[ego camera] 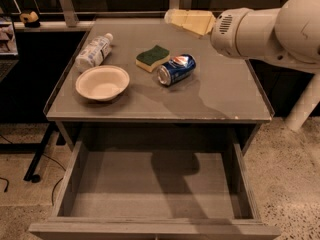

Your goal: Place blue plastic bottle into top drawer

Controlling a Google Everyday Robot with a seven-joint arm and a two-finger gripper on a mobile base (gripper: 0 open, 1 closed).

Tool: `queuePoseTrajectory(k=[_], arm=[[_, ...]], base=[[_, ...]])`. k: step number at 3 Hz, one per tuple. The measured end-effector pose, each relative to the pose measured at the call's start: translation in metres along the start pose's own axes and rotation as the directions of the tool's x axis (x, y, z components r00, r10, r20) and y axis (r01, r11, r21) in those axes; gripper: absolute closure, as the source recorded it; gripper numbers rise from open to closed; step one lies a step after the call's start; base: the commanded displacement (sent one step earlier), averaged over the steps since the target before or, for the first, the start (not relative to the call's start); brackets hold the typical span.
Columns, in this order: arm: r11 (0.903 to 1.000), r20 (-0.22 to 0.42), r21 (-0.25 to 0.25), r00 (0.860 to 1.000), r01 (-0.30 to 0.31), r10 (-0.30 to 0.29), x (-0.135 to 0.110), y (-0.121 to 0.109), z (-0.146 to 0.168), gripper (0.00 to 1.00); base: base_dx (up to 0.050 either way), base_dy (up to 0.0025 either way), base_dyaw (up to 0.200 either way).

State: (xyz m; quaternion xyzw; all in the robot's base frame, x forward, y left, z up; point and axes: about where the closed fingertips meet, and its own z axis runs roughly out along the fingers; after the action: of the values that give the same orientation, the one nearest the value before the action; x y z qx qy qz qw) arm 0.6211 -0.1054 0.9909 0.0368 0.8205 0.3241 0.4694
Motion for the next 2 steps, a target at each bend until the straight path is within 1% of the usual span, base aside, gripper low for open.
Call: queuePoseTrajectory(k=[1, 2], arm=[[1.0, -0.001, 0.0, 1.0, 0.001, -0.001, 0.0002, 0.0002, 0.0, 0.0], [0.9992, 0.015, 0.036, 1.0, 0.018, -0.018, -0.0038, 0.0028, 0.0019, 0.0]], base=[[0.0, 0.0, 0.0], [0.0, 0.0, 0.0]])
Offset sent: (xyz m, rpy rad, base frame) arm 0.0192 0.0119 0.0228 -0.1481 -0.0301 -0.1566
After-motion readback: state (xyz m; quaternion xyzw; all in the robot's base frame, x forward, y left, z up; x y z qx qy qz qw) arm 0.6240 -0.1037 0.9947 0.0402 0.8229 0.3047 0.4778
